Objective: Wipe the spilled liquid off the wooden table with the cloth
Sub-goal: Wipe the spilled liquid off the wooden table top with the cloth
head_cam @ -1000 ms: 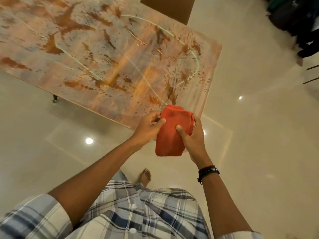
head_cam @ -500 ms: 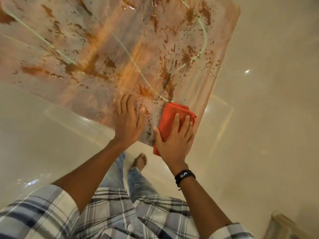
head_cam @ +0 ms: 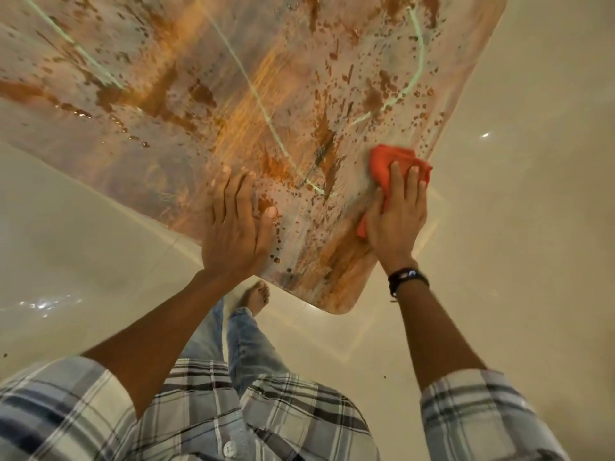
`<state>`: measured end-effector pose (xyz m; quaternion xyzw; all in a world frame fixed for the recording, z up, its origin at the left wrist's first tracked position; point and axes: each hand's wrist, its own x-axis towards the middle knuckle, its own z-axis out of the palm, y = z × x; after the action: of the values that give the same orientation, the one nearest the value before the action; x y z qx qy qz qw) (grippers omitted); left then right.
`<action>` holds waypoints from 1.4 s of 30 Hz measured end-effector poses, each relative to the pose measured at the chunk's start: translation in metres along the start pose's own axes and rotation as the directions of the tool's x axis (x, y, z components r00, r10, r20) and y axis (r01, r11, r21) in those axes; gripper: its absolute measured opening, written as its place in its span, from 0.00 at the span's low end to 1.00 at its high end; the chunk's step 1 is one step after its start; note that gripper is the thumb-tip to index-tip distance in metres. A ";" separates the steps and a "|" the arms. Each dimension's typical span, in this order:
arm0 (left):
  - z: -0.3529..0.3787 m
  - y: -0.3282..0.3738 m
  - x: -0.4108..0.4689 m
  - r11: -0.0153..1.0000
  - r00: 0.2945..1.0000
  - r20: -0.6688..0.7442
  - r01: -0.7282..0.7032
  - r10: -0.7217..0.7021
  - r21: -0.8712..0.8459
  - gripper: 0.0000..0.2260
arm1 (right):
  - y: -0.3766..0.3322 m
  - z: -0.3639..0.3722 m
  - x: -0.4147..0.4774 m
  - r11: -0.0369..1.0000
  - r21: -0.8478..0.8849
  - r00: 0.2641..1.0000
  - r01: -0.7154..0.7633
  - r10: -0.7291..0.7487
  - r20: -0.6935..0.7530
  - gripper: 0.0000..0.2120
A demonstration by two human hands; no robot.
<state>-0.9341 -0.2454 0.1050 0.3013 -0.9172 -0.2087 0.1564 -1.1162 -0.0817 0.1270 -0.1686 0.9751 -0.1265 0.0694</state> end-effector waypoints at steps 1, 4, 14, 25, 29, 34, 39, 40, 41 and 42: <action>0.000 0.001 0.000 1.000 1.000 -0.003 -0.006 0.006 0.017 0.25 | 0.003 -0.002 0.014 1.000 0.011 1.000 0.011 -0.011 -0.007 0.23; 0.002 0.000 -0.002 0.999 1.000 -0.007 -0.007 0.008 0.039 0.24 | 0.006 0.000 0.025 0.999 0.009 0.999 0.053 -0.053 -0.012 0.23; 0.012 -0.008 -0.003 0.999 0.999 -0.030 -0.039 0.039 0.018 0.26 | 0.002 0.033 -0.167 0.832 -0.085 0.833 0.548 -0.533 0.148 0.24; 0.010 -0.006 -0.003 1.000 1.000 0.011 -0.009 0.009 -0.021 0.26 | 0.011 -0.003 -0.005 0.974 -0.025 0.972 0.227 -0.225 0.063 0.24; 0.009 -0.006 -0.004 1.000 0.999 0.021 -0.023 0.024 -0.018 0.27 | 0.002 -0.011 0.059 0.993 -0.077 0.996 0.092 -0.090 0.020 0.24; 0.010 -0.006 -0.004 0.998 0.999 0.013 -0.033 0.034 -0.053 0.27 | -0.018 0.005 -0.028 0.955 -0.090 0.957 0.283 -0.274 0.098 0.26; 0.007 -0.008 -0.002 0.992 0.998 0.048 -0.028 0.034 -0.124 0.30 | -0.027 0.029 -0.165 0.840 -0.152 0.847 0.521 -0.487 0.215 0.24; 0.007 -0.008 -0.002 0.991 0.997 0.059 -0.035 0.043 -0.125 0.30 | -0.021 0.029 -0.166 0.820 -0.154 0.828 0.551 -0.514 0.225 0.25; 0.006 -0.008 -0.002 0.991 0.996 0.068 -0.040 0.050 -0.129 0.29 | -0.016 0.026 -0.158 0.813 -0.138 0.818 0.566 -0.532 0.220 0.26; 0.006 -0.008 -0.002 0.990 0.996 0.075 -0.041 0.052 -0.137 0.29 | -0.013 0.022 -0.145 0.817 -0.114 0.817 0.566 -0.535 0.216 0.26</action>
<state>-0.9315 -0.2486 0.0956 0.2602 -0.9131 -0.2783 0.1452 -0.9723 -0.0483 0.1233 -0.4599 0.8814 -0.0411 0.0998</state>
